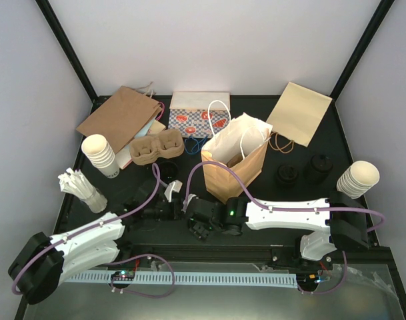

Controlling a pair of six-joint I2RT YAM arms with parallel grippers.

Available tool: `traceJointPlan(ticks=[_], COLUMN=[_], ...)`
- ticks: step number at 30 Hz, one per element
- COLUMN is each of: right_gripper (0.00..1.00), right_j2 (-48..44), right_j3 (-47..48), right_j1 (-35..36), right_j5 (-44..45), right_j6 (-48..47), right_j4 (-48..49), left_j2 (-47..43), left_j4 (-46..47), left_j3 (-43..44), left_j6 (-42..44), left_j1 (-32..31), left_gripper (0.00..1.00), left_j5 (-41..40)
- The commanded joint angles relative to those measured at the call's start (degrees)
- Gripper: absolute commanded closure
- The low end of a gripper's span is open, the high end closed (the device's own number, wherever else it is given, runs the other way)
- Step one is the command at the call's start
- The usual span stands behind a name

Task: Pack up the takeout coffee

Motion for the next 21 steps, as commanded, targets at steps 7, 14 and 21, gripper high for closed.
traceJointPlan(ticks=[7, 14, 21], right_gripper=[0.35, 0.33, 0.33], right_j2=[9.58, 5.94, 2.72], right_j3=[-6.6, -3.69, -0.85], right_j1=[1.42, 1.42, 1.44], right_j5=[-16.54, -6.39, -1.77], right_j6=[3.51, 5.18, 6.4], right_j4=[-7.25, -12.11, -16.09], left_j2=[-1.51, -14.81, -18.84], left_j4=[-19.62, -29.89, -43.29], left_j3=[-4.42, 6.55, 23.58], left_j6=[0.76, 3.22, 8.61], left_j1=[-1.06, -1.04, -1.09], left_gripper=[0.6, 0.45, 0.31], left_j5=[-4.11, -9.22, -19.31])
